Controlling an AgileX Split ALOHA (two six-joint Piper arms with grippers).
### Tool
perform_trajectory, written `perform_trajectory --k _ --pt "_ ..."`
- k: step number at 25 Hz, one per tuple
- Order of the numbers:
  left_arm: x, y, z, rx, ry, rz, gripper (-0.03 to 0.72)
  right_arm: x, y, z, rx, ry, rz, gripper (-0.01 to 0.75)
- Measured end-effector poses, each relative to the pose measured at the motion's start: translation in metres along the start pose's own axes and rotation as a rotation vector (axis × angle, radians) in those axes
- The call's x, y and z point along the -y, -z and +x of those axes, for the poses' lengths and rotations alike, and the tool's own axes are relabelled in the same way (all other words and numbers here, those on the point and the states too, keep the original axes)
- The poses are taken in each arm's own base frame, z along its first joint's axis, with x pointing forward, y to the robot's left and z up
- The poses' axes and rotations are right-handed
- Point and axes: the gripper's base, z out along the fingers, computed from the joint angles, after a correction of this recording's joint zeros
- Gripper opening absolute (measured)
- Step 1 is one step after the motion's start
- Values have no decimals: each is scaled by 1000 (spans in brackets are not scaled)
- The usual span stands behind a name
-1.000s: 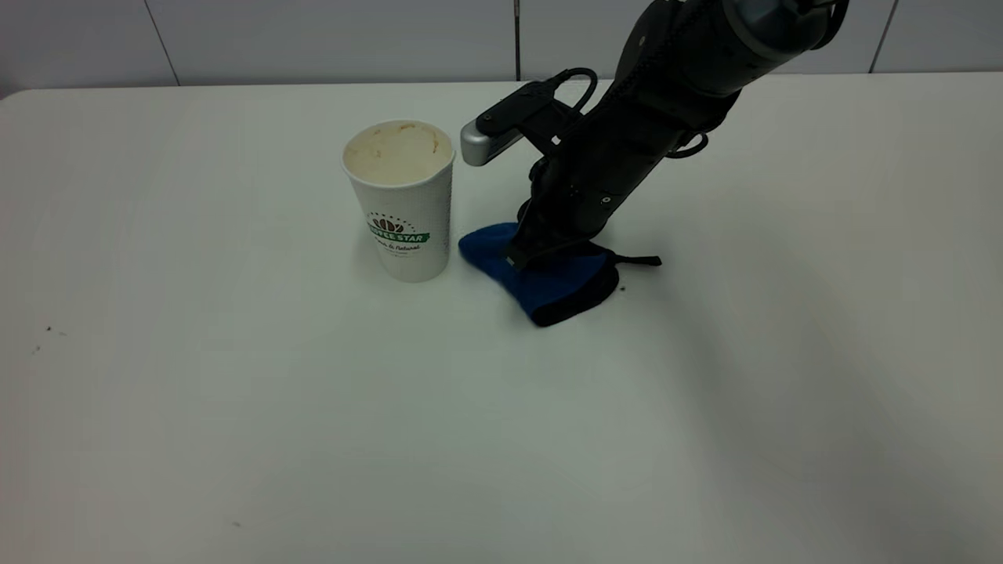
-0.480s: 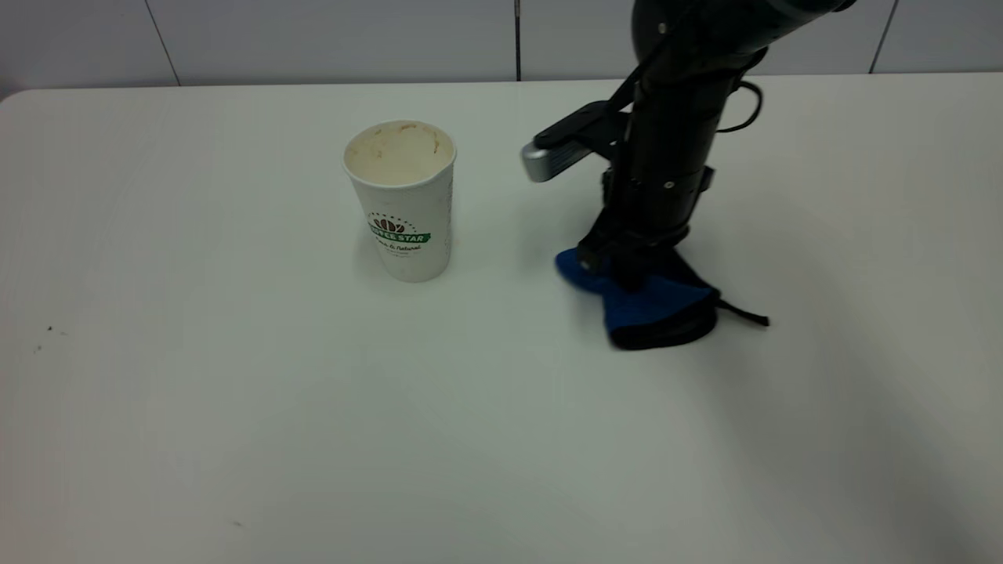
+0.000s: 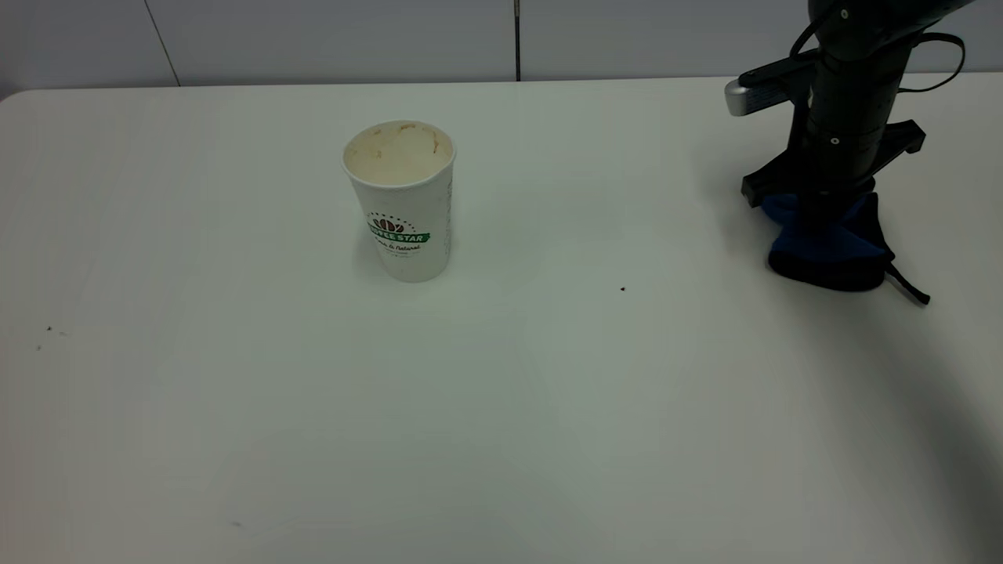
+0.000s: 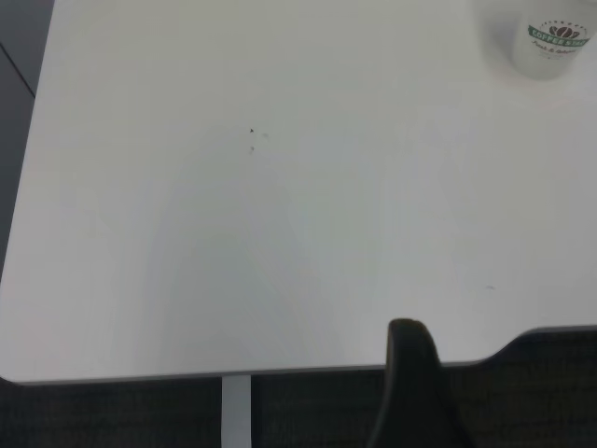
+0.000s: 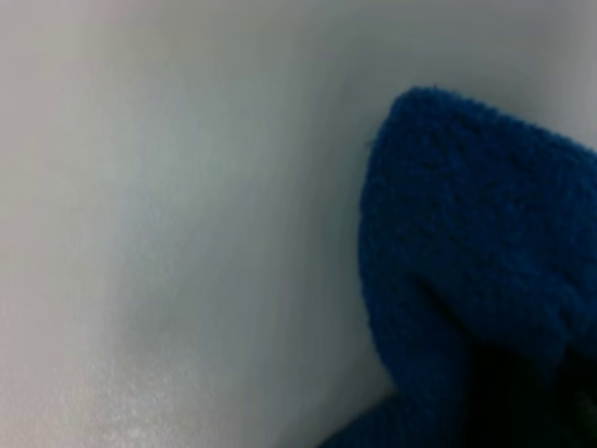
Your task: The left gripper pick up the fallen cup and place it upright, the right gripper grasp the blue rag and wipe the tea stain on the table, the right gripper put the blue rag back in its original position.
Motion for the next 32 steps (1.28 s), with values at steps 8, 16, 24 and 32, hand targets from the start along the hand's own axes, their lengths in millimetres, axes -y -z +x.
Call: perform_trajectory --k 8,16,24,32 --pt "0 0 0 0 0 0 507 1 6 -1 3 9 -85 251" --pt "0 0 0 0 0 0 507 4 94 -15 -25 1 -193 506" --pt "0 0 0 0 0 0 507 21 276 44 133 -49 -233 501" --pt "0 0 0 0 0 0 507 32 369 196 193 -68 -182 491"
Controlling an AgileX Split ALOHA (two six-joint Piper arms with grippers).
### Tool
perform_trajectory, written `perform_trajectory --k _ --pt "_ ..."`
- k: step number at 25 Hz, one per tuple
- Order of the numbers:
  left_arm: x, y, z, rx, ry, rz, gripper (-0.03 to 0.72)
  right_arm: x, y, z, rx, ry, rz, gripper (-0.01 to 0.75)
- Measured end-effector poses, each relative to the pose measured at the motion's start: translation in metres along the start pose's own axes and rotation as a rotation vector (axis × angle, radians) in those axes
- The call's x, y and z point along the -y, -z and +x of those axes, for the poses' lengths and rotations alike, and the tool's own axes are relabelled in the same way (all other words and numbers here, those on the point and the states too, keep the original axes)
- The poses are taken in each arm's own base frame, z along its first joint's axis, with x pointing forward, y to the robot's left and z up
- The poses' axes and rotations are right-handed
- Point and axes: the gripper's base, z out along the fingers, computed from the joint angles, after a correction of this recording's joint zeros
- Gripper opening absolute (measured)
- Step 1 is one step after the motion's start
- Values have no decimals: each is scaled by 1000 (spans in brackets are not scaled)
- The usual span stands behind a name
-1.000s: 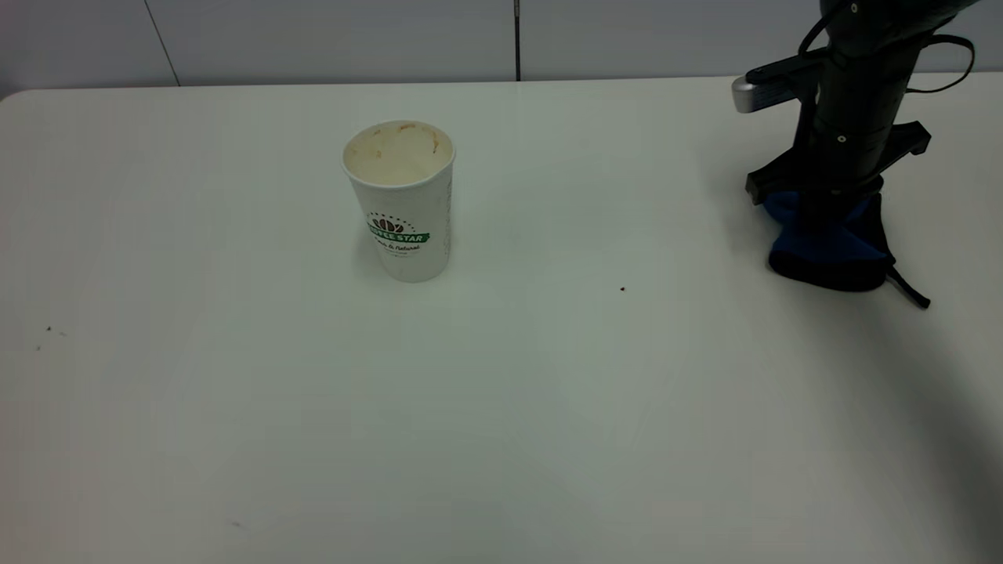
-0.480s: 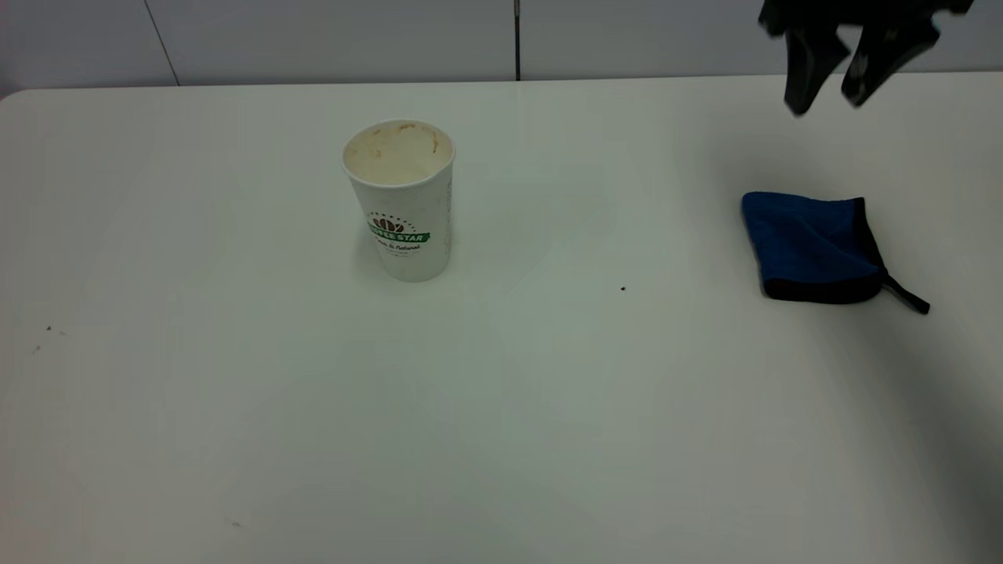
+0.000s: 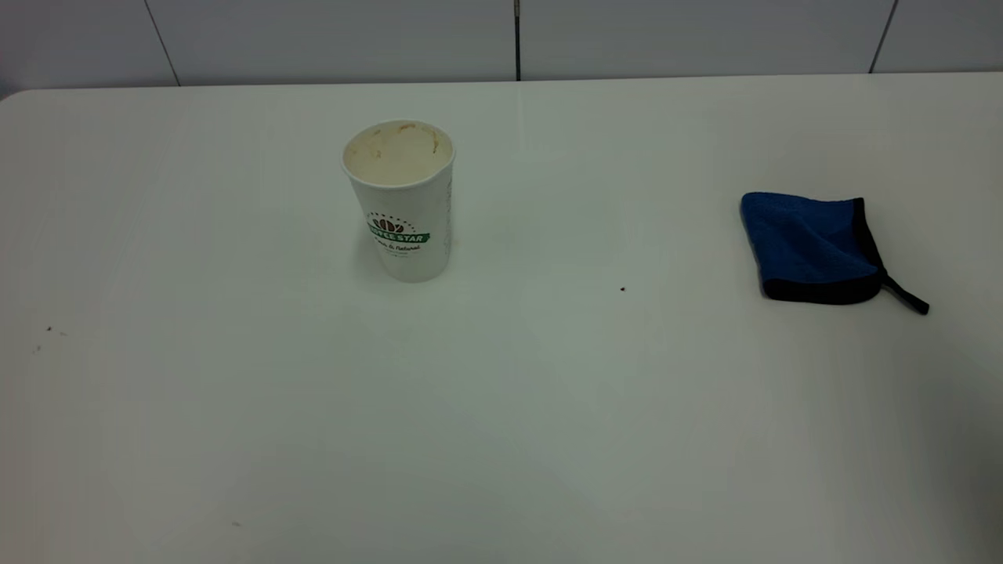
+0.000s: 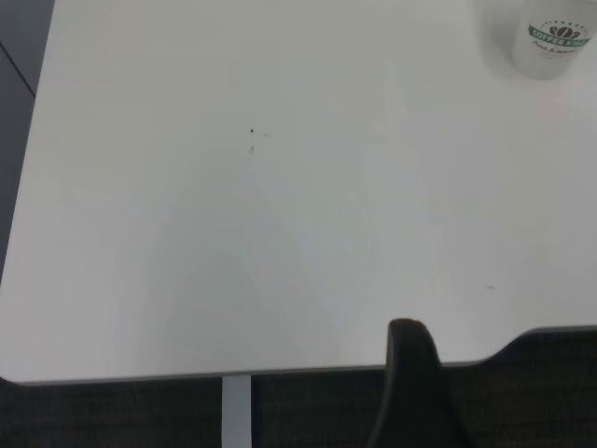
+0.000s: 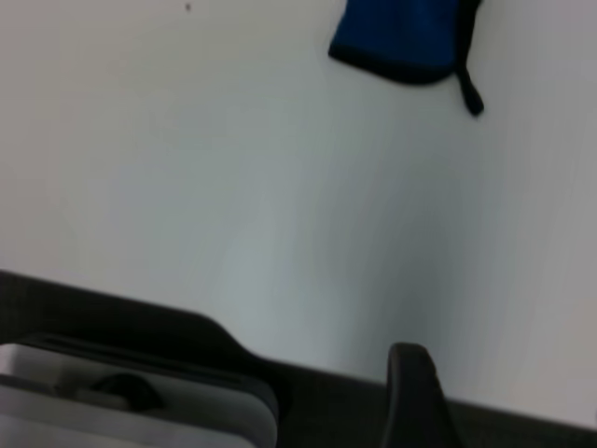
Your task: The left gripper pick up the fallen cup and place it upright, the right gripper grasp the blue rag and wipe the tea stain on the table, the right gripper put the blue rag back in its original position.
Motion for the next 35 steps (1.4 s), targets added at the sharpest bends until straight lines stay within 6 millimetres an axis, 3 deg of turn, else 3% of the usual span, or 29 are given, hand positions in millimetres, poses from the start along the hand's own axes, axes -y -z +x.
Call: perform_trajectory --k 7,12,35 --pt "0 0 0 0 0 0 507 1 37 105 81 -117 55 491" --pt "0 0 0 0 0 0 507 -4 25 155 171 -196 52 491" --pt "0 0 0 -1 0 0 507 -10 51 206 589 -185 58 491"
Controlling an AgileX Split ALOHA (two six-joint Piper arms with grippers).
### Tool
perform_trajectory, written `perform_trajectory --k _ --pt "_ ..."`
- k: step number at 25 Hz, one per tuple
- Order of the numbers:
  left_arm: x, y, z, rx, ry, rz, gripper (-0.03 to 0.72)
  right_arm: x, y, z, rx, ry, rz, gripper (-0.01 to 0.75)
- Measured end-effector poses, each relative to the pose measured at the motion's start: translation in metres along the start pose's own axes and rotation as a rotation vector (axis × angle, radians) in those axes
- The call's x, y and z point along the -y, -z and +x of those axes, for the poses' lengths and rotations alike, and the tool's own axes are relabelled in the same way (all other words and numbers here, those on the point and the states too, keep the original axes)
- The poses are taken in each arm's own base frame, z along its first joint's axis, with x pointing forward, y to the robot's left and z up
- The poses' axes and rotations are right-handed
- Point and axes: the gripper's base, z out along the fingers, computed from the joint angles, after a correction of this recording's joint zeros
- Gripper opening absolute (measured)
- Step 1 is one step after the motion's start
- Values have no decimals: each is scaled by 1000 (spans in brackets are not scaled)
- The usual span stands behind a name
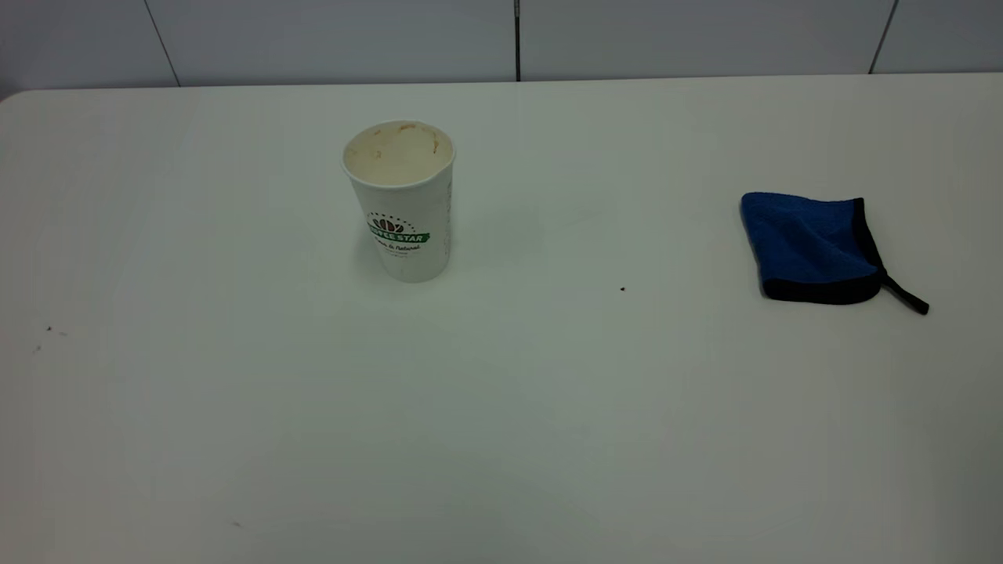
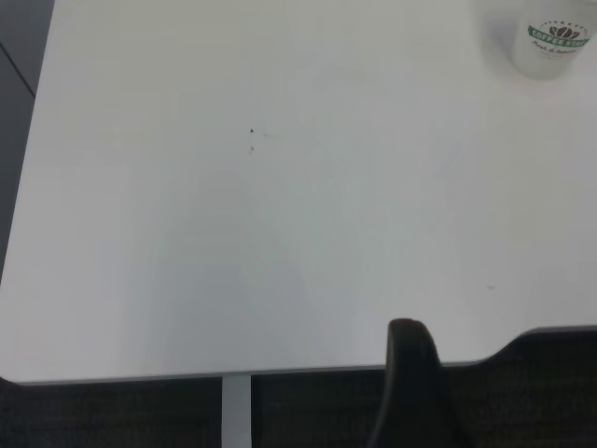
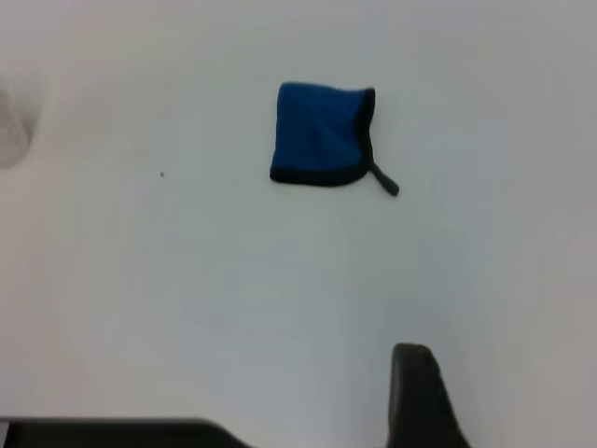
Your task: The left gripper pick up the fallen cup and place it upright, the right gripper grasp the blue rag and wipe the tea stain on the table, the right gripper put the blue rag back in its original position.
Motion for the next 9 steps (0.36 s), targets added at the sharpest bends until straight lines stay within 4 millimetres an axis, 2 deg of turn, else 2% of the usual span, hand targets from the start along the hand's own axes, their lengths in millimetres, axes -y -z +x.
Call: perform_trajectory --k 9 --pt "0 0 0 1 0 0 507 0 1 1 10 -4 5 491"
